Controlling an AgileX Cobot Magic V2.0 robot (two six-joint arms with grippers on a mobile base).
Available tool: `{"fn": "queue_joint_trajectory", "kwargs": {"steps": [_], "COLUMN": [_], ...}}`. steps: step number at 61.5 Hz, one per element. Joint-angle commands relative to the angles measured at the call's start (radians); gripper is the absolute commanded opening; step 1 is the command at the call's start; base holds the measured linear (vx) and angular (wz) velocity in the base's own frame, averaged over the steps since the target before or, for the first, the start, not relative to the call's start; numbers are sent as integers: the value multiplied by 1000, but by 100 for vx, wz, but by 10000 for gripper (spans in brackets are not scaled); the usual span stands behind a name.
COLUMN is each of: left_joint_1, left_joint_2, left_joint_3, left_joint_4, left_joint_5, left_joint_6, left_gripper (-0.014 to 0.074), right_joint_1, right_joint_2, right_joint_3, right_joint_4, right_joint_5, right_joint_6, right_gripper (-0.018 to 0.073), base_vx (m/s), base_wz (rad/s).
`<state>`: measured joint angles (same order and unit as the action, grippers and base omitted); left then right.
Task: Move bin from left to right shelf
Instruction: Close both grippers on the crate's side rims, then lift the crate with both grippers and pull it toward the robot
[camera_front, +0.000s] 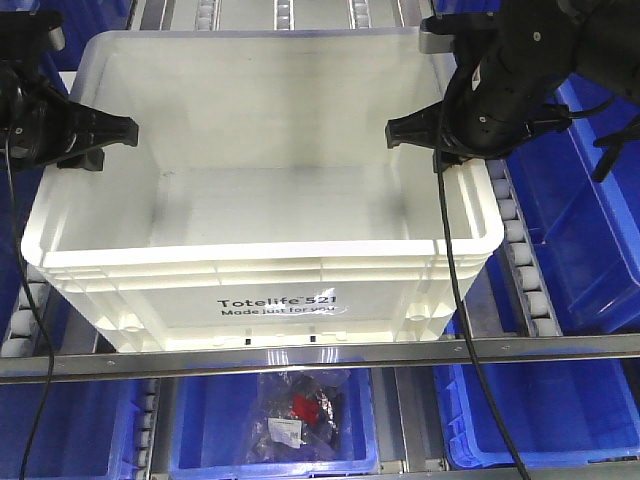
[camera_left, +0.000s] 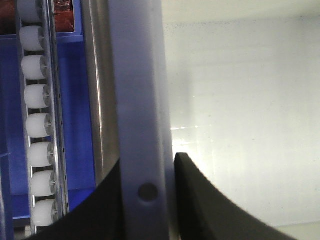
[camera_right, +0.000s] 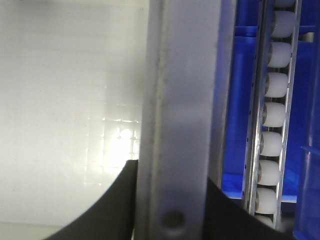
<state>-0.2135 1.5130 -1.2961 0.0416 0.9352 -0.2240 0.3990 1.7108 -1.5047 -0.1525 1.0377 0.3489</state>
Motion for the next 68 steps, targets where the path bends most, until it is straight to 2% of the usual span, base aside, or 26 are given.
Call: {"fn": "queue_joint_trajectory", "kwargs": {"steps": [1,13,27,50,68], "left_joint_1": [0,0,0,0,0], "left_joint_2": [-34,-34,-45,-186,-236], "left_joint_3": [-32,-32,-32,-32,-32], "left_joint_4": [10,-24,-24,-24,-25], "left_joint_5": [-39,-51,-63,-124,-128], "left_joint_6": [-1,-1,0,0,0], "left_gripper": [148,148,148,148,148], "right_joint_1": [-6,-6,-6,-6,-6], "right_joint_2": [-42,-42,-59,-154,-189], "right_joint_3": [-33,-33,-33,-33,-33], "right_joint_4": [-49,-49,-52,-52,-52], "right_joint_5": [-19,-19,-34,-81,-87], "right_joint_6": [-9,-9,-9,-9,-7], "right_gripper": [84,82,82,82,83], "base_vx": [0,0,0,0,0], "base_wz": [0,0,0,0,0]}}
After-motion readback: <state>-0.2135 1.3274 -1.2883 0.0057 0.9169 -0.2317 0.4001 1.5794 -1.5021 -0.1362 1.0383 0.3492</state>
